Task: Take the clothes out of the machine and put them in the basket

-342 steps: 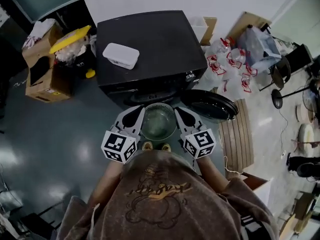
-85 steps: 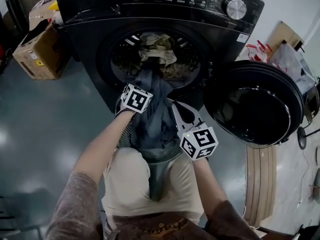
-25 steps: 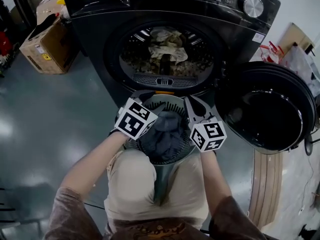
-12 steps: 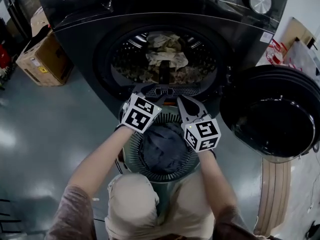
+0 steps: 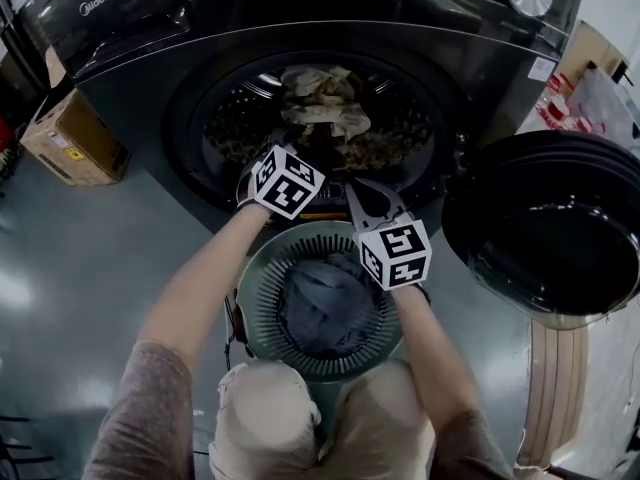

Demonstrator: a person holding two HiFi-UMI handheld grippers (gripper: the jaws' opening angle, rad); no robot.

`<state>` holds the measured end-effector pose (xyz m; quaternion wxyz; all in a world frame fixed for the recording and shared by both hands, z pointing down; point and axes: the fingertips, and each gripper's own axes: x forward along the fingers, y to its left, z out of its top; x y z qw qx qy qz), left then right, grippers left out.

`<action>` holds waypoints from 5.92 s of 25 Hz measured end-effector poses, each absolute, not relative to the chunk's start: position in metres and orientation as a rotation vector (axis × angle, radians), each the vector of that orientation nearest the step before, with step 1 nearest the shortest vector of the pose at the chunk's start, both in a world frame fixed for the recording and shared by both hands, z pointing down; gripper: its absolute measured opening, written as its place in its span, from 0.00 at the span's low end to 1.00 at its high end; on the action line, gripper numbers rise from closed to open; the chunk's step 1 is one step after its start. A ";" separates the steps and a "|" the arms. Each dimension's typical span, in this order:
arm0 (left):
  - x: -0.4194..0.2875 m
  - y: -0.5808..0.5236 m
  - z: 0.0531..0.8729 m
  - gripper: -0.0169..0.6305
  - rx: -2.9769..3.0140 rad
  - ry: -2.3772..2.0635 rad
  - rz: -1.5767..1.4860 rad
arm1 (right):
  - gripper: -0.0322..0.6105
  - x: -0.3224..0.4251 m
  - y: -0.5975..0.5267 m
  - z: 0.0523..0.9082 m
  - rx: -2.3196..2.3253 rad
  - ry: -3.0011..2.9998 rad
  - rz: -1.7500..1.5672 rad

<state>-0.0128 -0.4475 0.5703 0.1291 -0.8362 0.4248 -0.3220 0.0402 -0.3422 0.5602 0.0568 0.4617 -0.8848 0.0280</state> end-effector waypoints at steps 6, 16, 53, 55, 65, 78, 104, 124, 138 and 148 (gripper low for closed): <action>-0.011 -0.500 0.579 0.37 -2.332 1.179 -1.024 | 0.05 0.035 -0.354 0.561 1.421 -2.677 0.089; 0.010 -0.562 0.622 0.39 -2.208 1.028 -1.182 | 0.05 0.034 -0.351 0.563 1.453 -2.686 0.132; -0.014 -0.462 0.545 0.05 -2.471 1.336 -0.930 | 0.05 0.060 -0.282 0.545 1.472 -2.628 0.198; -0.013 -0.438 0.542 0.05 -2.475 1.308 -0.936 | 0.05 0.064 -0.272 0.541 1.473 -2.633 0.199; -0.004 -0.329 0.490 0.05 -2.529 1.201 -0.858 | 0.05 0.089 -0.236 0.526 1.469 -2.656 0.199; -0.003 -0.218 0.472 0.05 -2.695 1.133 -0.795 | 0.05 0.102 -0.235 0.510 1.409 -2.665 0.168; -0.011 -0.216 0.539 0.45 -2.870 0.924 -0.933 | 0.05 0.089 -0.242 0.524 1.408 -2.671 0.203; 0.003 -0.387 0.587 0.50 -2.637 1.259 -1.005 | 0.05 0.090 -0.224 0.512 1.449 -2.635 0.175; 0.002 -0.317 0.539 0.07 -2.825 1.200 -0.712 | 0.05 0.095 -0.222 0.509 1.467 -2.646 0.168; 0.005 -0.211 0.501 0.07 -2.947 0.994 -0.648 | 0.05 0.106 -0.232 0.509 1.488 -2.654 0.170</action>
